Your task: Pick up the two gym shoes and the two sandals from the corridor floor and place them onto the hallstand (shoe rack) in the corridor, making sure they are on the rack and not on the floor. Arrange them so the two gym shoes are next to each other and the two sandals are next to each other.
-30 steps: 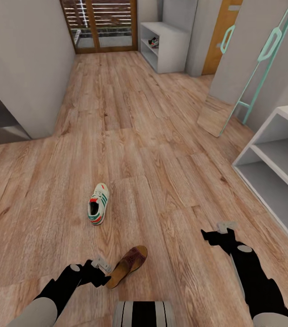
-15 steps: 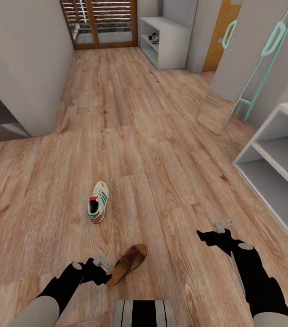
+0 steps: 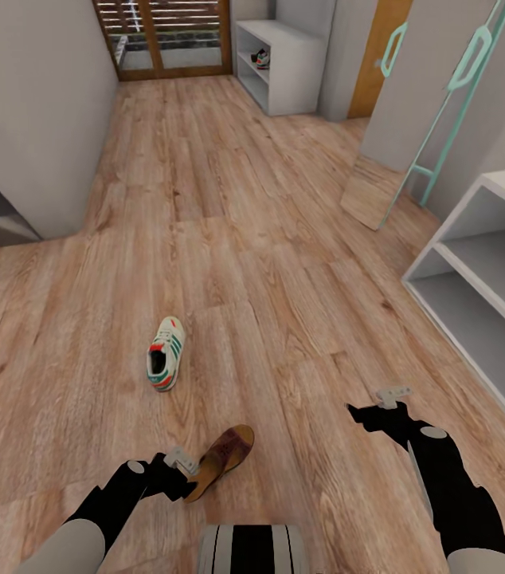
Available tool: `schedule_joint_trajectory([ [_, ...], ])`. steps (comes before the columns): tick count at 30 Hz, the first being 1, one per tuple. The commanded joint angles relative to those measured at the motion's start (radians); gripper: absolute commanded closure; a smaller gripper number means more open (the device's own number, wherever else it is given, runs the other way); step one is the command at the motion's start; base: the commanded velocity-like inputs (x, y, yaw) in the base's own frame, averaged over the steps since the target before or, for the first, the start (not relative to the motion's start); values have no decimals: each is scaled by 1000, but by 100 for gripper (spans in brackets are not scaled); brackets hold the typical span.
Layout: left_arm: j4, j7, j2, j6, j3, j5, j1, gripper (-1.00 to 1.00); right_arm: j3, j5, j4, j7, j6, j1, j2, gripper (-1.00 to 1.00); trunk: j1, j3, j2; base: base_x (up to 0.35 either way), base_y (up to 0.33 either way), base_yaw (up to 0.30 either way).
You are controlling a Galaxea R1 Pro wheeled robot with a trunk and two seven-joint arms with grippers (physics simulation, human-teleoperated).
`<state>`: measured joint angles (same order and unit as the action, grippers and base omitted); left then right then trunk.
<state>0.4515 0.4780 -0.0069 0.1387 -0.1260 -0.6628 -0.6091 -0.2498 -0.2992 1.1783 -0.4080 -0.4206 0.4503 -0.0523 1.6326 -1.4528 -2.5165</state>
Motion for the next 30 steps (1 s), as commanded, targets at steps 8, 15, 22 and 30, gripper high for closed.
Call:
schedule_joint_trajectory([
  [8, 3, 7, -1, 7, -7, -1, 0, -100, -2, -11, 1, -9, -3, 1, 2, -100, 0, -1, 0, 0, 0, -281],
  [15, 3, 7, -2, 8, -6, -1, 0, -100, -2, -11, 1, -9, -4, 1, 4, -100, 0, -1, 0, 0, 0, -296],
  [22, 3, 7, -2, 7, -6, -1, 0, -100, -1, -11, 1, -9, -4, 1, 6, -100, 0, -1, 0, 0, 0, -116],
  [30, 1, 7, 2, 7, -3, -4, 7, -100, 0, -11, 1, -9, -4, 1, 8, -100, 0, -1, 0, 0, 0, -123],
])
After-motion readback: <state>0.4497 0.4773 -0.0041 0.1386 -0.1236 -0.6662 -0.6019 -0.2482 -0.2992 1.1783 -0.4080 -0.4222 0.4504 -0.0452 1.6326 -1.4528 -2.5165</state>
